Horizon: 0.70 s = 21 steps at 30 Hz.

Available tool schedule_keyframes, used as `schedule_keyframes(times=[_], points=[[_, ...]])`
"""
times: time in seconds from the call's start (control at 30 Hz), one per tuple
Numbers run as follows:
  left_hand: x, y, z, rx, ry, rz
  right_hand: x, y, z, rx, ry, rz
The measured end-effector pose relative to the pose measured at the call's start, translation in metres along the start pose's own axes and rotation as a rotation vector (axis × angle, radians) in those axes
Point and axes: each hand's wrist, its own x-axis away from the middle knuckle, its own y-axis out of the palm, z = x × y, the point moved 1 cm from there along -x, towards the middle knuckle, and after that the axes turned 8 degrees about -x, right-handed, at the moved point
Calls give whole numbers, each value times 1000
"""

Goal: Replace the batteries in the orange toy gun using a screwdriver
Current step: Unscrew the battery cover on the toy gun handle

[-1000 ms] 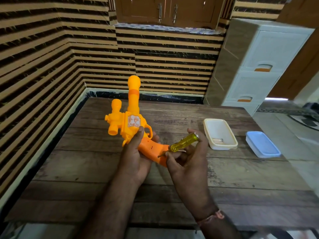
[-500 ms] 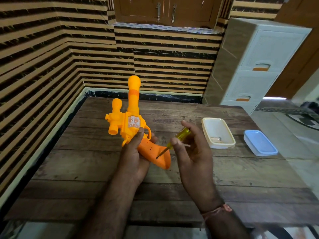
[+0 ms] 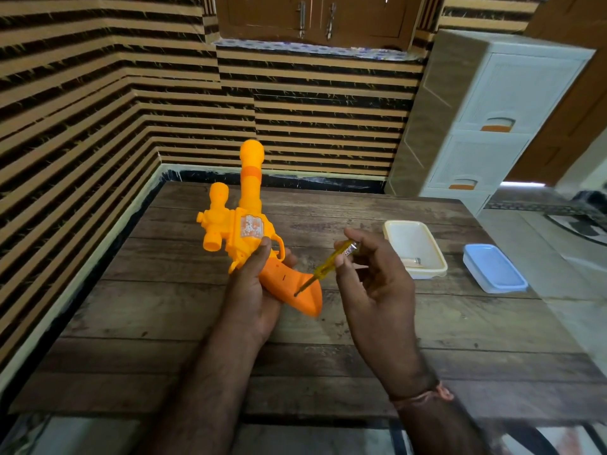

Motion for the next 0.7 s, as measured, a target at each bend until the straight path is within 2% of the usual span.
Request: schedule_keyframes(times=[0.2, 0.33, 0.53, 0.7], points=[[3, 1, 3, 46, -27, 34, -2, 0, -4, 128, -122, 33], [5, 3, 5, 82, -44, 42, 0, 3, -7, 100, -68, 4], [7, 5, 6, 86, -62, 35, -3, 4, -13, 139, -157, 33], [9, 5, 6, 76, -51, 1, -2, 3, -12, 140, -145, 33]])
